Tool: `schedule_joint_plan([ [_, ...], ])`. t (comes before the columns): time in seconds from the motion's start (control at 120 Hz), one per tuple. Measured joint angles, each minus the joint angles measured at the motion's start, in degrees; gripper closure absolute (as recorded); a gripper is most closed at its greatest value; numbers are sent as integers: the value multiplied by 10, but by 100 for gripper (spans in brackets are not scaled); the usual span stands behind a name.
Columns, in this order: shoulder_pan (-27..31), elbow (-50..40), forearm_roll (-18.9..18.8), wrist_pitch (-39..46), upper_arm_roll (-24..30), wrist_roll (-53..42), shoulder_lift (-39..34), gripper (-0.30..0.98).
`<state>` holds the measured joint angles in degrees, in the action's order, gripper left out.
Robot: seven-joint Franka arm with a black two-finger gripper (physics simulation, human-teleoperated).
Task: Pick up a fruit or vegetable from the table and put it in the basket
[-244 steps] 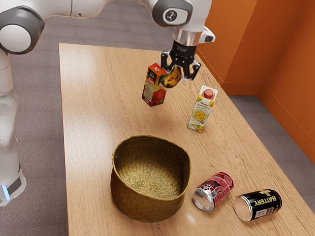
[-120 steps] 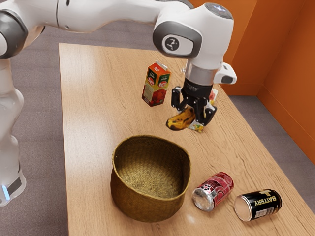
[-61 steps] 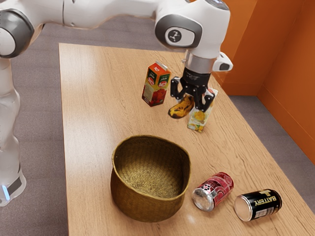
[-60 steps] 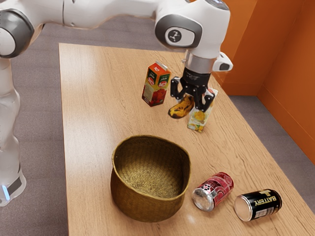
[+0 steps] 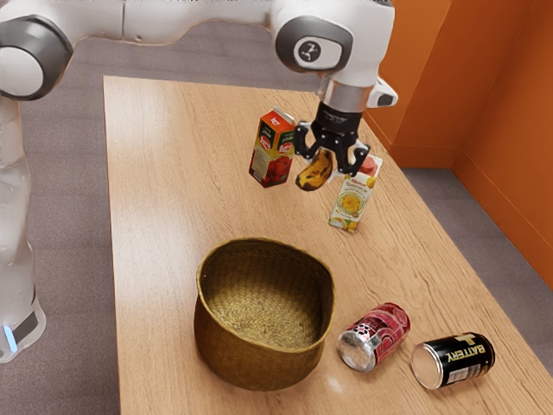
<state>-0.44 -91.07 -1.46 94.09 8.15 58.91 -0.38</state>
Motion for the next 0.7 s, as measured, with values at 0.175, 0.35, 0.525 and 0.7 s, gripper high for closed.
schedule_joint_plan([
  [0.175,6,1,7,2,3,0,7,55],
  [0.35,7,1,9,2,2,-1,1,55],
  [0.525,18,2,9,1,13,-1,0,55],
  [0.7,28,2,9,0,28,0,0,55],
])
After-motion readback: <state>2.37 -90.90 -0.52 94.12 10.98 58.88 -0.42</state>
